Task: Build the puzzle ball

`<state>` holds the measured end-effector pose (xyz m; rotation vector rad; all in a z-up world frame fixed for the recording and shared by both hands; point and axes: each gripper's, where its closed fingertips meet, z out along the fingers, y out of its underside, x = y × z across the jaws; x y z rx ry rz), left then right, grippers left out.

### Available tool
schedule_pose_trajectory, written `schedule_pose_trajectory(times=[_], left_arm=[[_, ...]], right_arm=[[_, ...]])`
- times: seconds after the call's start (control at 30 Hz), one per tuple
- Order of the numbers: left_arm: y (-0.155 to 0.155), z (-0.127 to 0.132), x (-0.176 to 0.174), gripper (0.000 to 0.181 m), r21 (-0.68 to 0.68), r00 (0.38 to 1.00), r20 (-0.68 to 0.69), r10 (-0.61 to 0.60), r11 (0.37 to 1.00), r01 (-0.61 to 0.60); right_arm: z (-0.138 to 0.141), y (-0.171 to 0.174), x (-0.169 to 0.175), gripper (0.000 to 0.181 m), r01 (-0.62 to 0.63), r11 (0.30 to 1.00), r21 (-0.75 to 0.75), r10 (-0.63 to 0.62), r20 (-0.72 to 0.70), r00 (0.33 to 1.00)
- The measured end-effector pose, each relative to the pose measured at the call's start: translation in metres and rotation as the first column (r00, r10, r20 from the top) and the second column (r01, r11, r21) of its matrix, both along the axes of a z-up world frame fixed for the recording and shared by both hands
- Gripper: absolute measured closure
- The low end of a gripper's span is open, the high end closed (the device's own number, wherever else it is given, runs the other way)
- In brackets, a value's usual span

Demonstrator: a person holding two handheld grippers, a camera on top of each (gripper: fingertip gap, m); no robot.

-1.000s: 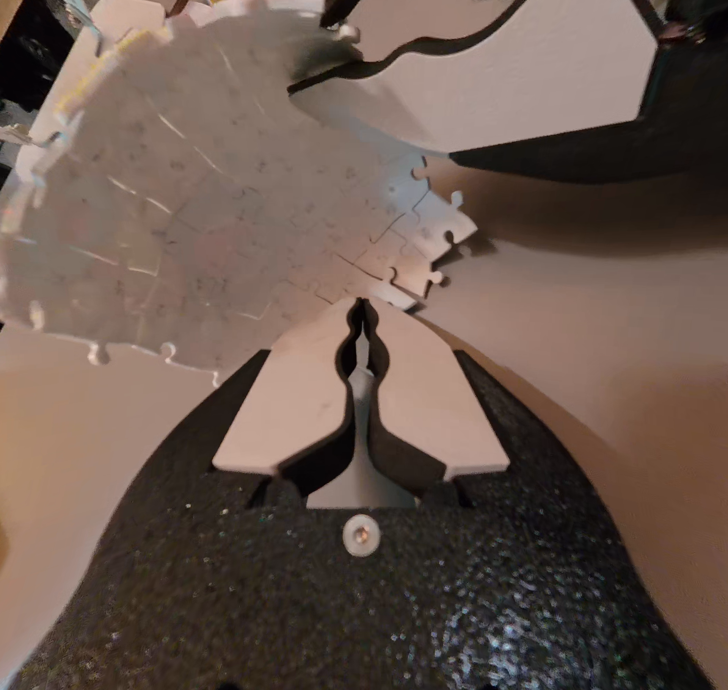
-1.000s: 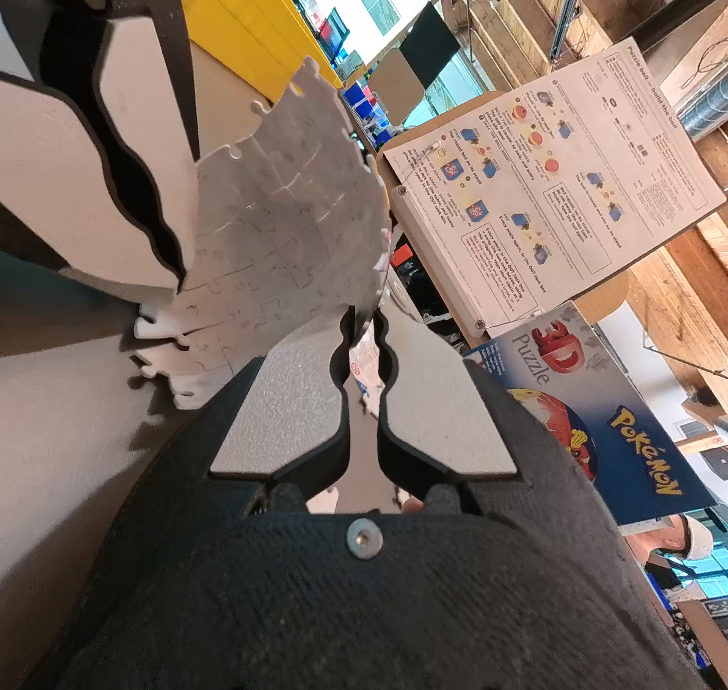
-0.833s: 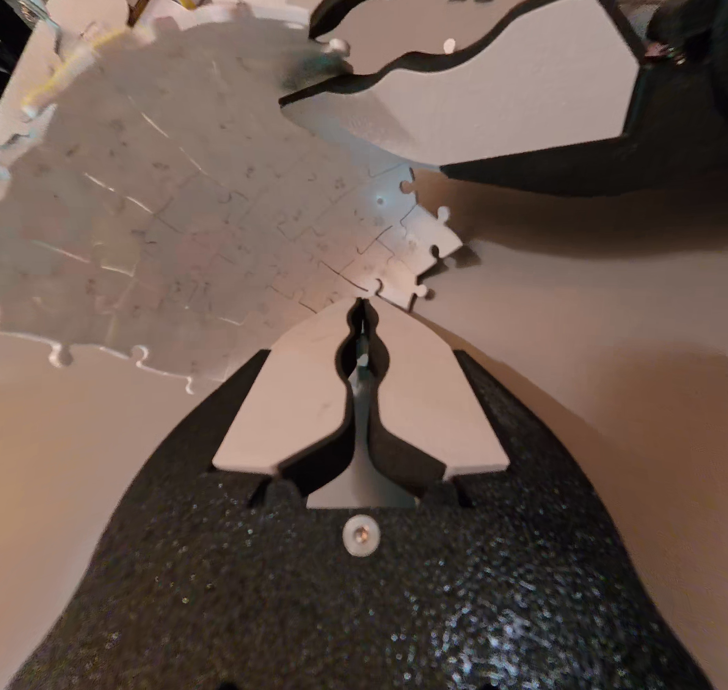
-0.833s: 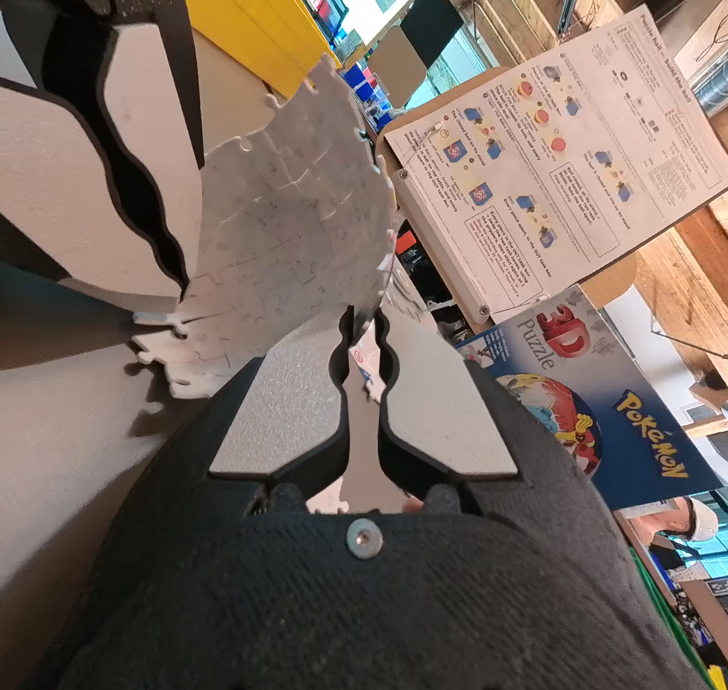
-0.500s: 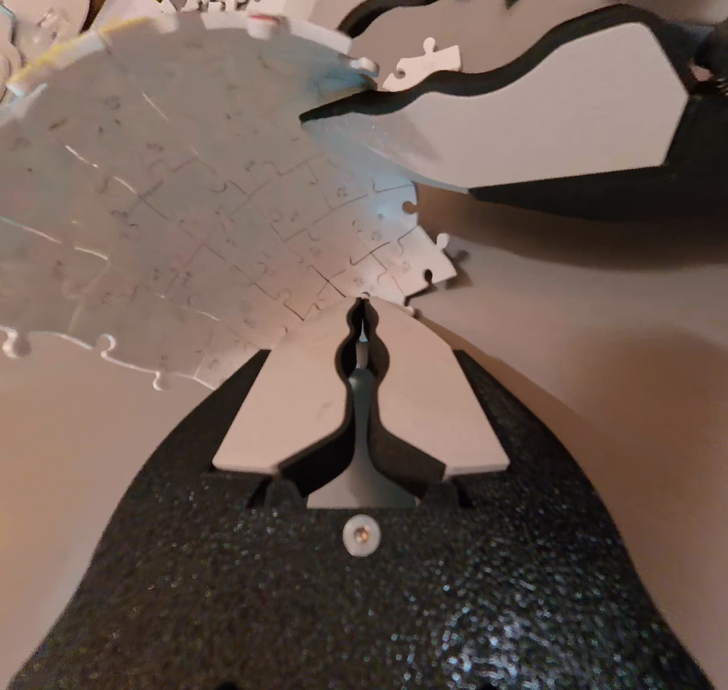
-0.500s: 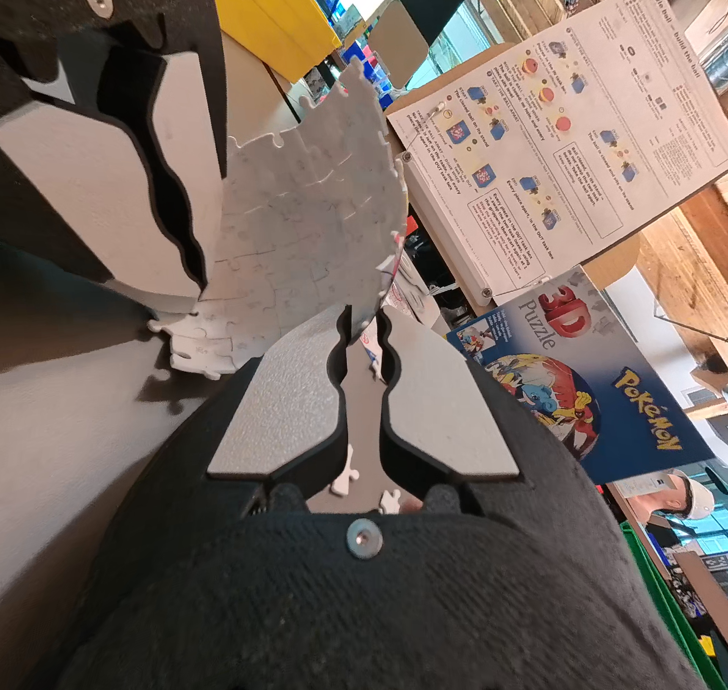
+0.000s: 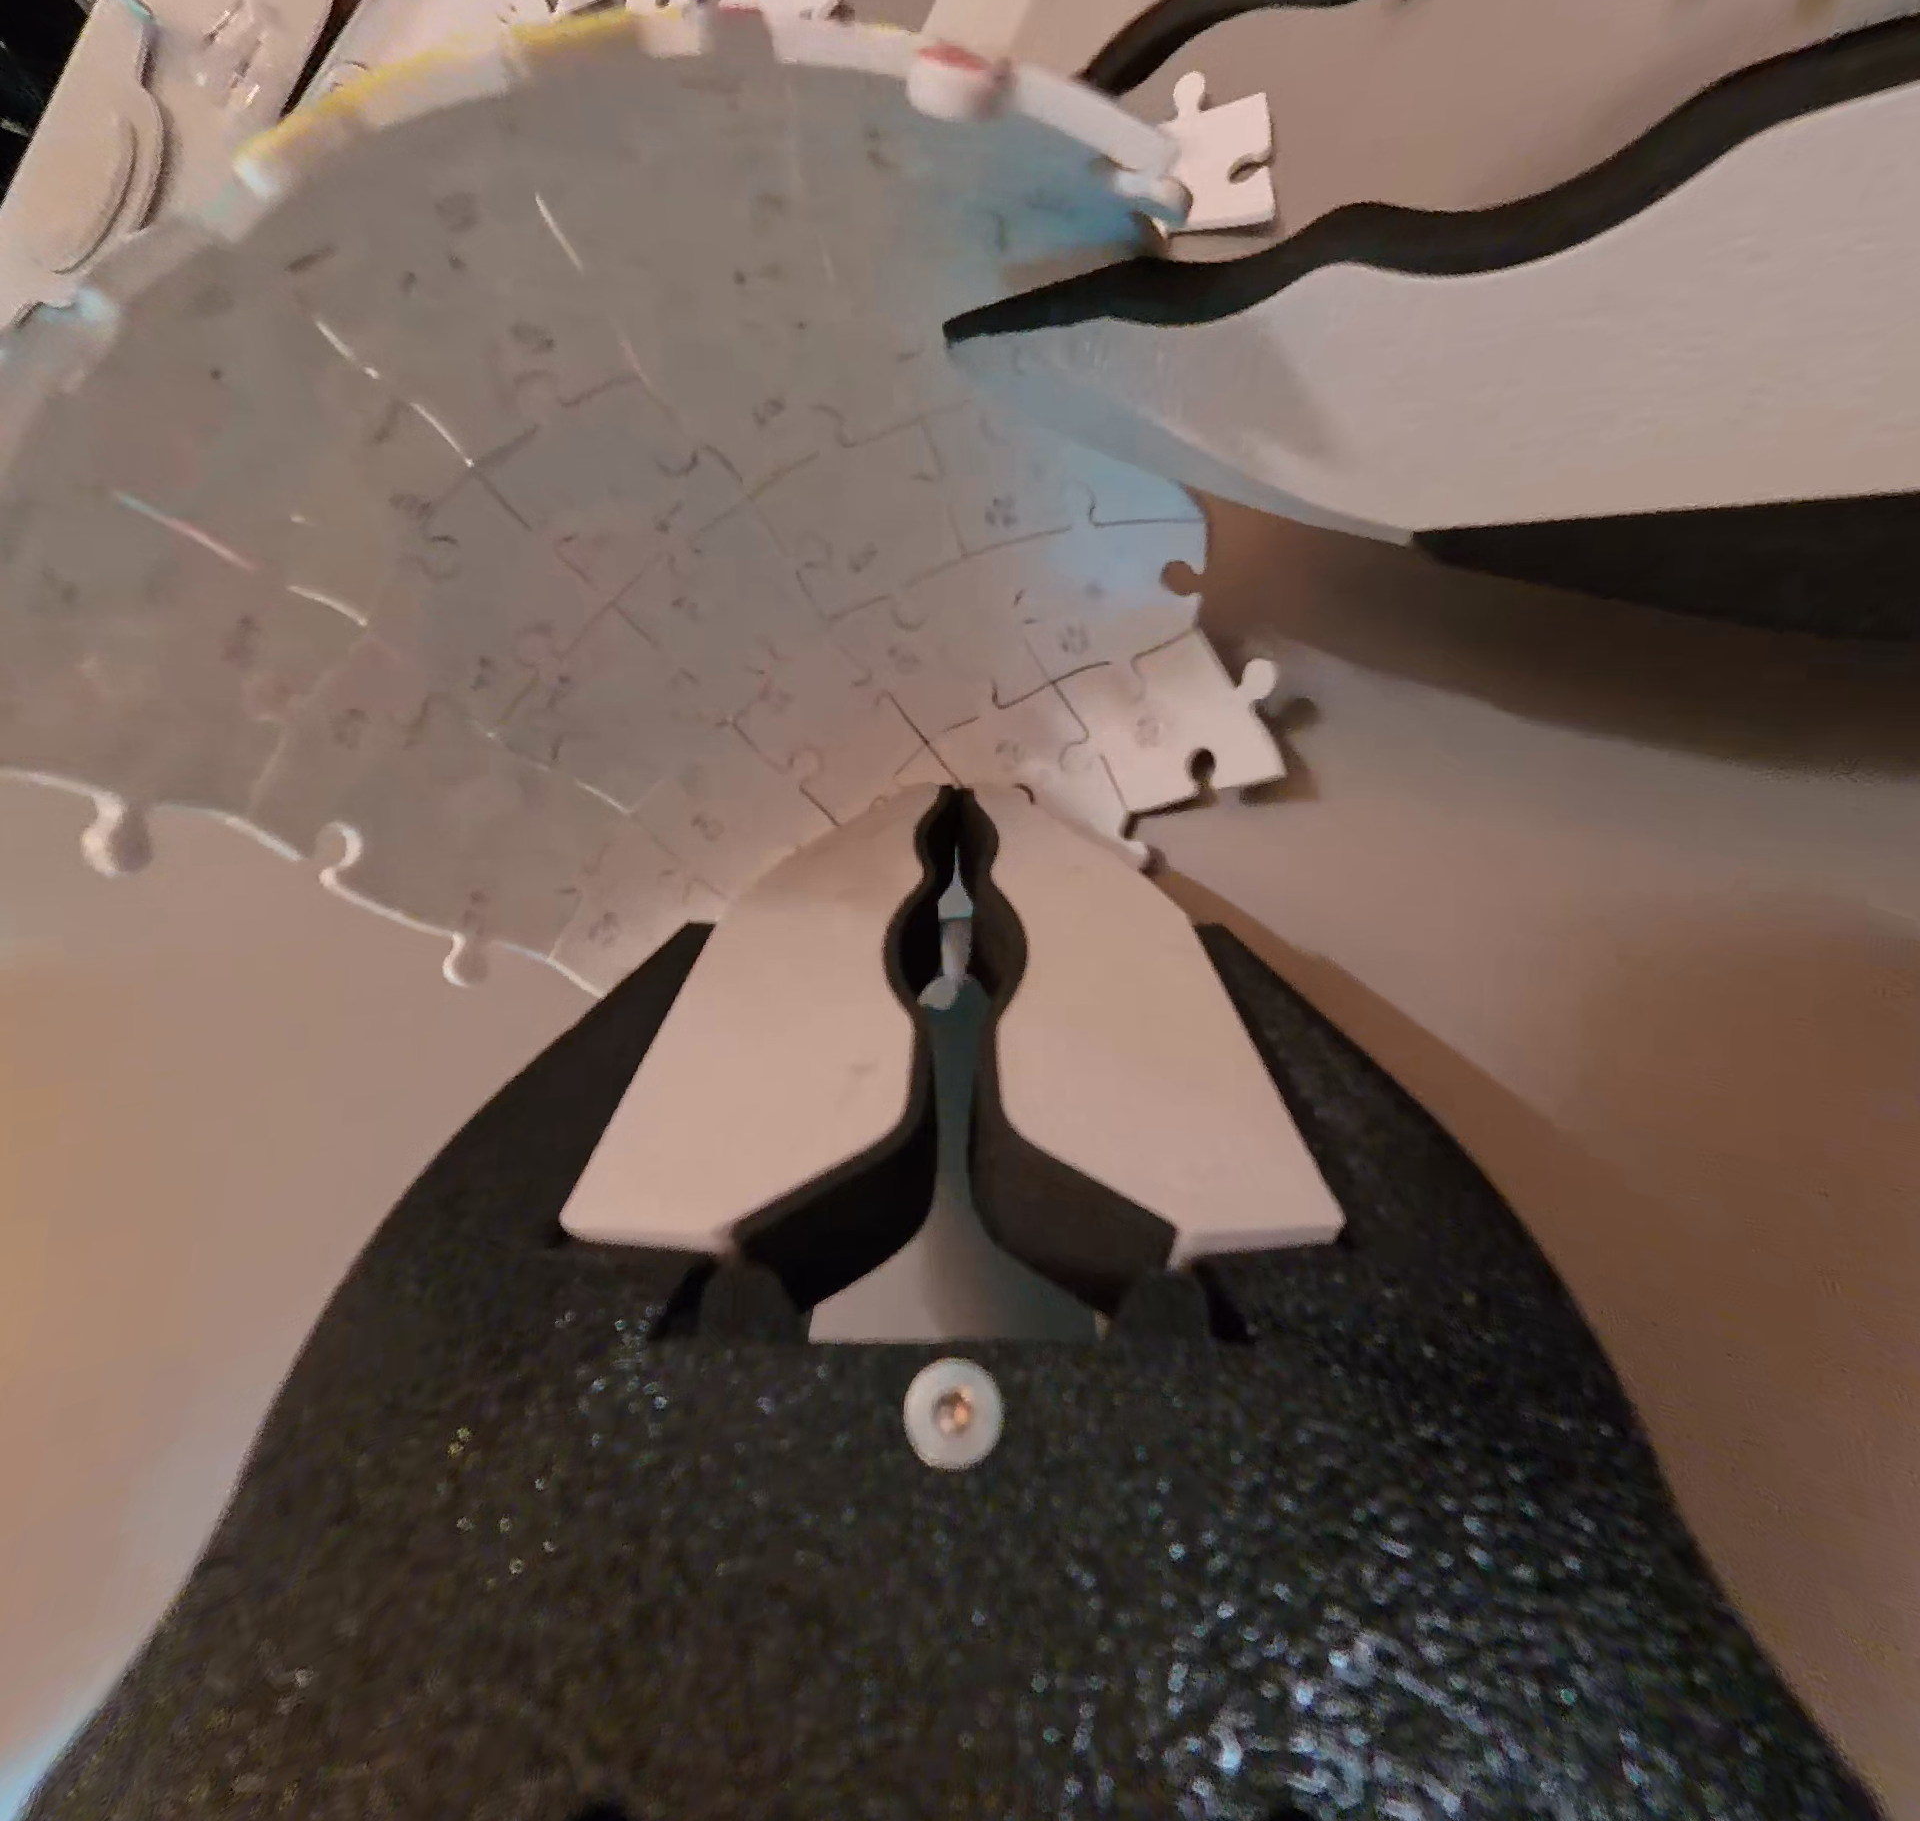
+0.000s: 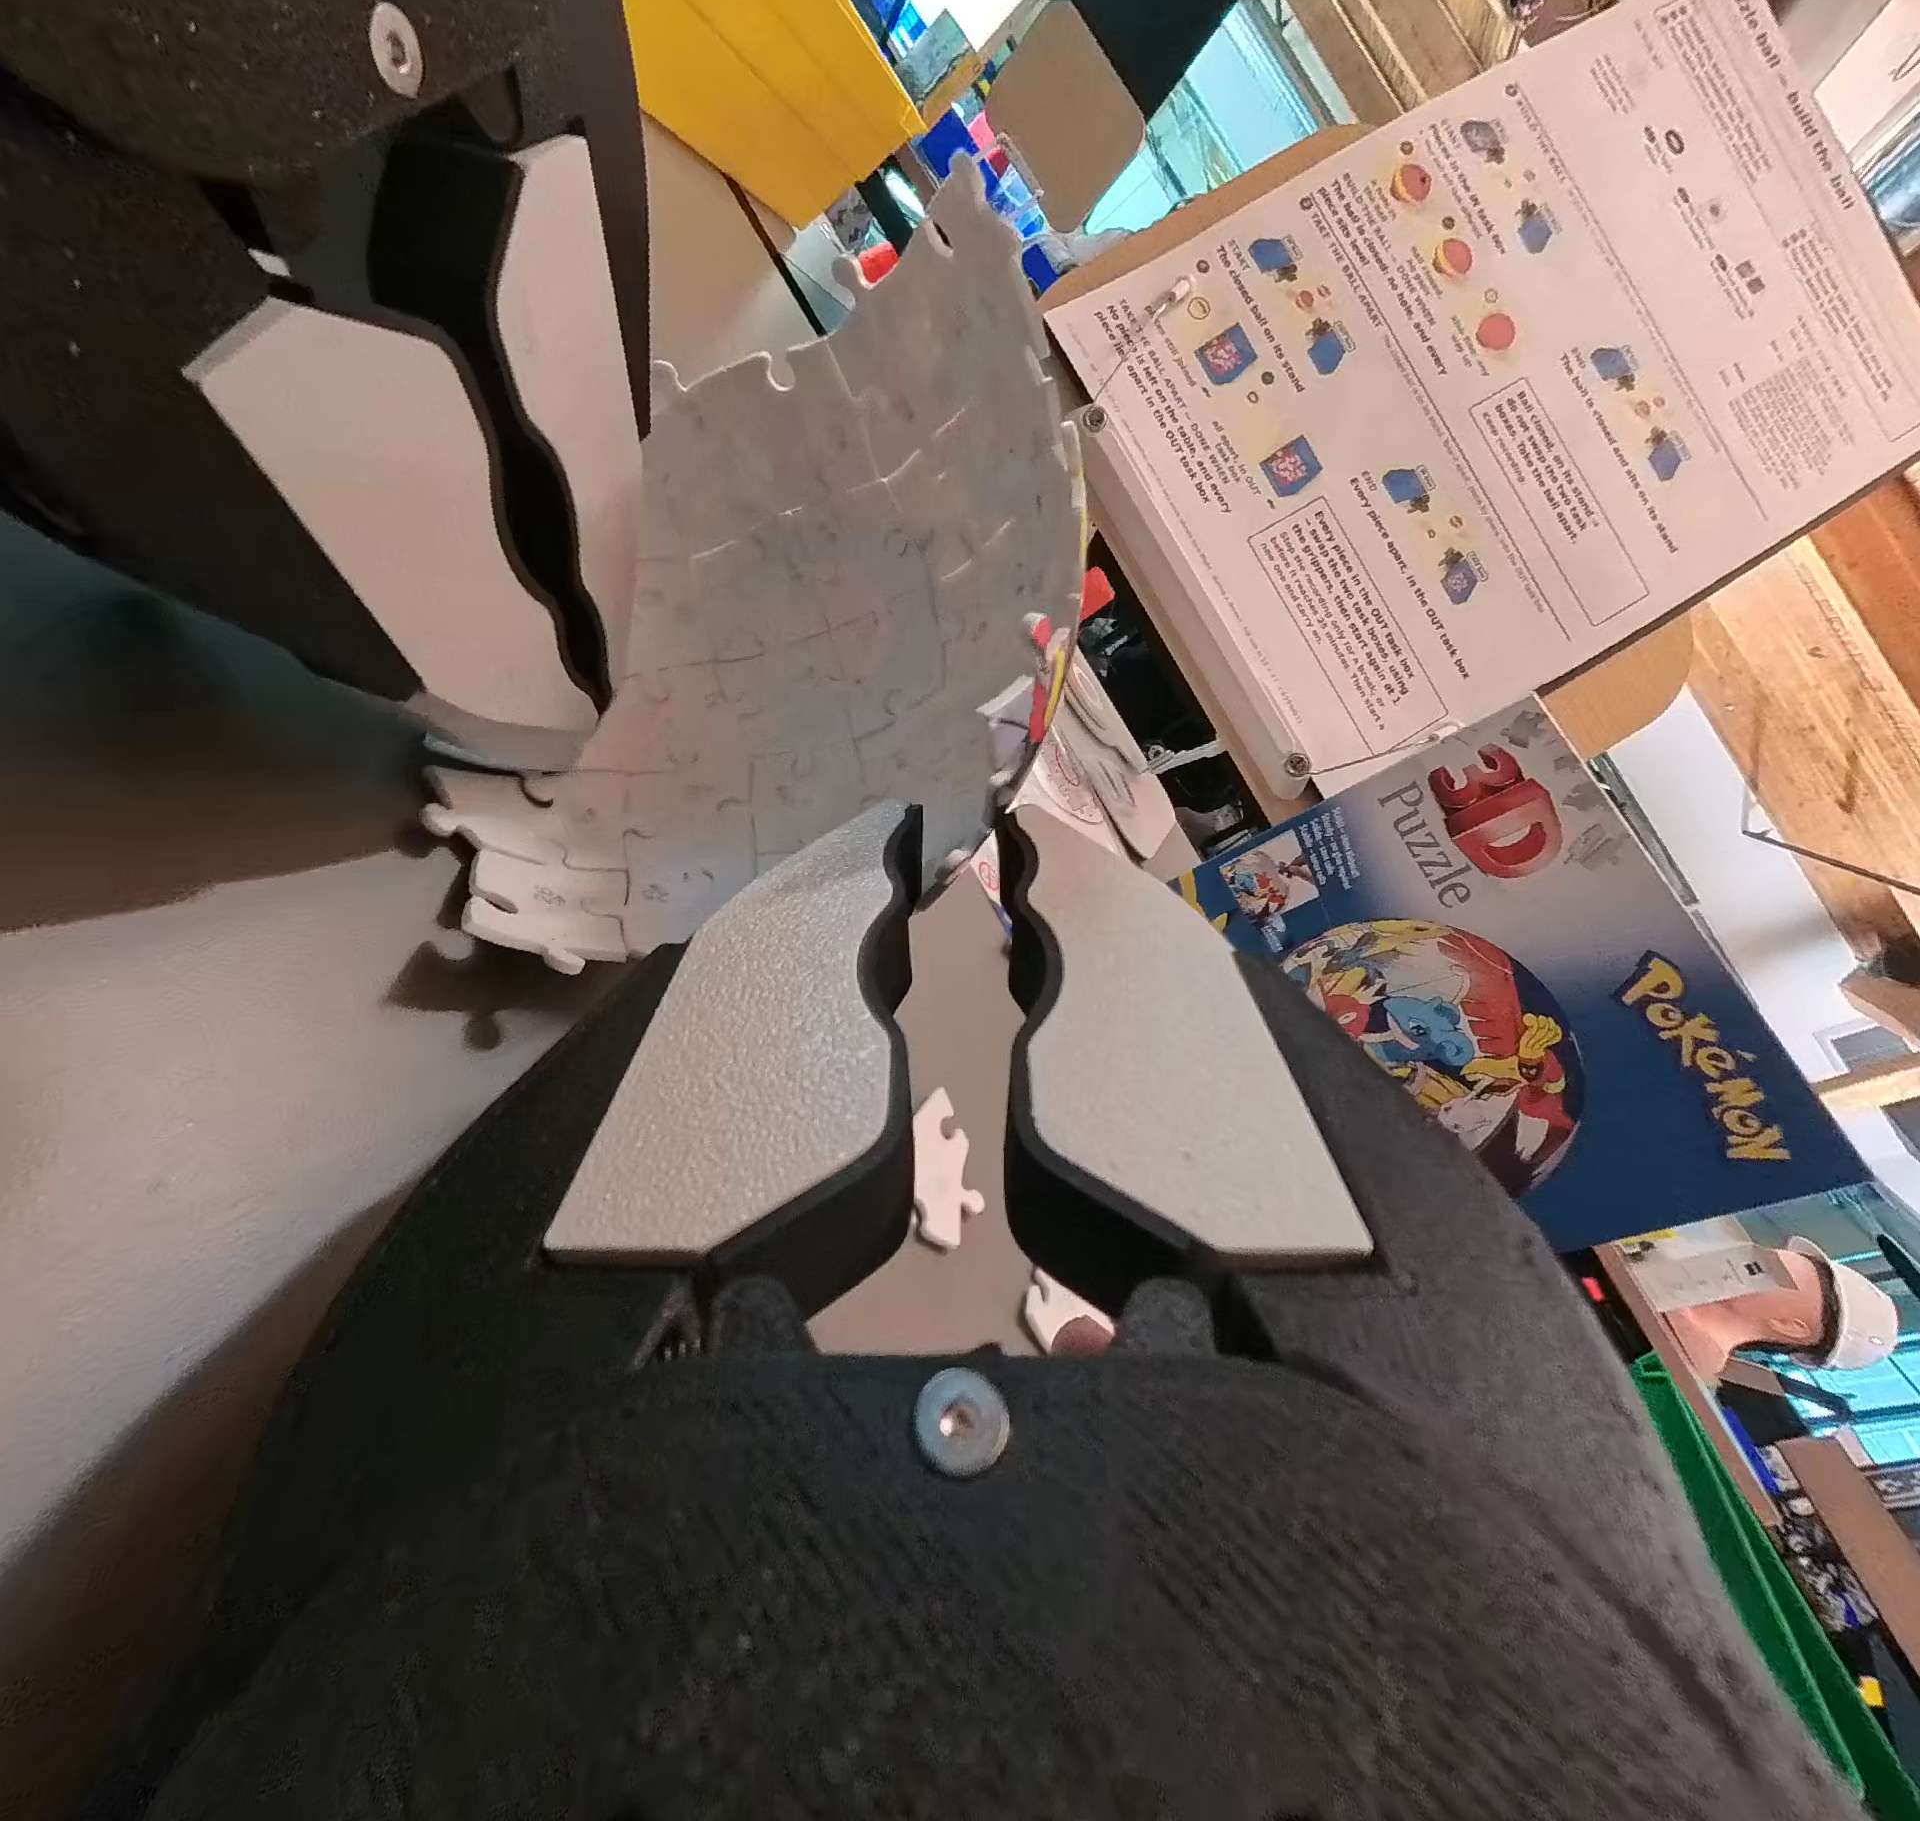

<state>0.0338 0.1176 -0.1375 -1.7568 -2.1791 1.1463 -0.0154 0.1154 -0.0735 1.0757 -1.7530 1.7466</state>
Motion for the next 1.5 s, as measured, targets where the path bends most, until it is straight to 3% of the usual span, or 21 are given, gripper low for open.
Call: schedule_pose_trajectory(times=[0.27,0.67,0.83,0.97,1.13,1.5], left_arm=[[-0.001,0.003,0.012,0.181,-0.021,0.998,0.019,0.063,0.998,-0.063],[0.004,-0.001,0.007,0.181,-0.02,0.998,0.01,0.056,0.998,-0.056],[0.004,-0.001,0.006,0.181,-0.097,0.998,0.052,0.039,0.995,-0.034],[-0.002,0.014,0.01,0.181,-0.148,0.994,-0.054,0.092,0.984,-0.099],[0.001,0.019,0.024,0.181,-0.066,0.984,-0.098,0.149,0.986,-0.156],[0.016,0.002,0.008,0.181,0.006,0.997,-0.057,0.058,0.998,-0.058]], right_arm=[[0.0,0.005,0.004,0.167,-0.01,1.0,0.005,0.01,-0.011,1.0],[0.0,0.005,0.003,0.167,-0.004,1.0,0.012,0.004,0.008,1.0],[0.0,0.004,0.003,0.167,-0.004,1.0,0.014,0.004,0.021,1.0],[0.001,0.003,0.001,0.168,0.011,1.0,0.009,-0.011,0.017,1.0],[0.001,0.002,0.0,0.168,0.026,1.0,0.01,-0.026,0.021,0.999],[0.002,0.003,0.002,0.168,0.022,1.0,-0.001,-0.022,0.017,1.0]])
